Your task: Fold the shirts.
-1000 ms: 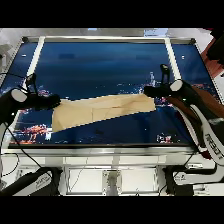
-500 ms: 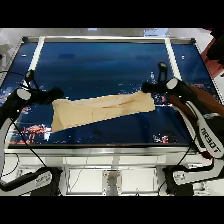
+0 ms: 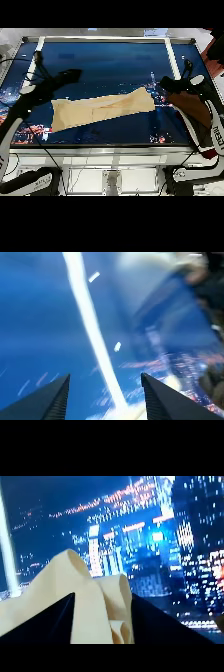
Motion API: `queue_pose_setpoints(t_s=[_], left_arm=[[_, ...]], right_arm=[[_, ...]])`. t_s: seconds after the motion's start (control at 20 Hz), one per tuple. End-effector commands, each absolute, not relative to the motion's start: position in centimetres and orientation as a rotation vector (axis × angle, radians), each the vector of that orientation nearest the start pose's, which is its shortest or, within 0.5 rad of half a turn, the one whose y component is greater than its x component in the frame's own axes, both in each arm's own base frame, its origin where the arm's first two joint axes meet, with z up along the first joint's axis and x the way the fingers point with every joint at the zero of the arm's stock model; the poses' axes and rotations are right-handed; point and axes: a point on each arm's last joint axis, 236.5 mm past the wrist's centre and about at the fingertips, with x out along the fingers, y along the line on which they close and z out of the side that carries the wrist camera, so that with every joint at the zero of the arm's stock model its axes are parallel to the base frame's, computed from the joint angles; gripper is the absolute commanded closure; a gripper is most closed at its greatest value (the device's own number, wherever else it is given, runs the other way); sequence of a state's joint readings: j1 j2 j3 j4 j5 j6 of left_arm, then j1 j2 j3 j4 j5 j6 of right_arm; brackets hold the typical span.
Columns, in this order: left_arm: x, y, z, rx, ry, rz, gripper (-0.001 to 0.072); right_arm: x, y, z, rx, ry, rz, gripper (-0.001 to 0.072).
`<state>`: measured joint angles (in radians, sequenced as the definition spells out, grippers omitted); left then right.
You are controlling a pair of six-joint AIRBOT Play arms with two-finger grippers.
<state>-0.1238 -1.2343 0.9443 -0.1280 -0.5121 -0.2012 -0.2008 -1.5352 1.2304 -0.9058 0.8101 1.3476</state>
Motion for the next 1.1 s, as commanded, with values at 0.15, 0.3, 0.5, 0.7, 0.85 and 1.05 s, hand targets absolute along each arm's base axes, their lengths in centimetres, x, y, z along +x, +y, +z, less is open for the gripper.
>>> queue_pose_setpoints(t_s=[0.15, 0.3, 0.5, 0.7, 0.85, 1.05], left_arm=[[47.3, -21.7, 12.9, 0.012, 0.294, -0.357, 0.0232], [46.8, -22.3, 12.6, 0.002, 0.316, -0.322, 0.0249], [47.0, -23.0, 9.1, -0.099, 0.417, -0.309, 0.0249], [47.0, -23.4, 5.6, -0.14, 0.505, -0.293, 0.0249], [47.0, -22.8, 4.7, -0.147, 0.533, -0.259, 0.0249], [45.8, -21.2, 0.9, -0.11, 0.675, -0.184, 0.0271]], right_arm=[[47.9, 2.5, -7.7, 0.757, 1.145, 0.24, 0.0114], [47.4, 3.2, -9.6, 0.756, 1.181, 0.28, 0.0114], [46.5, 4.1, -9.9, 0.745, 1.216, 0.335, 0.0114], [45.1, 6.1, -10.1, 0.728, 1.278, 0.4, 0.0116], [44.5, 8.4, -9.9, 0.704, 1.304, 0.452, 0.0231], [44.7, 11.0, -7.6, 0.763, 1.264, 0.569, 0.0683]])
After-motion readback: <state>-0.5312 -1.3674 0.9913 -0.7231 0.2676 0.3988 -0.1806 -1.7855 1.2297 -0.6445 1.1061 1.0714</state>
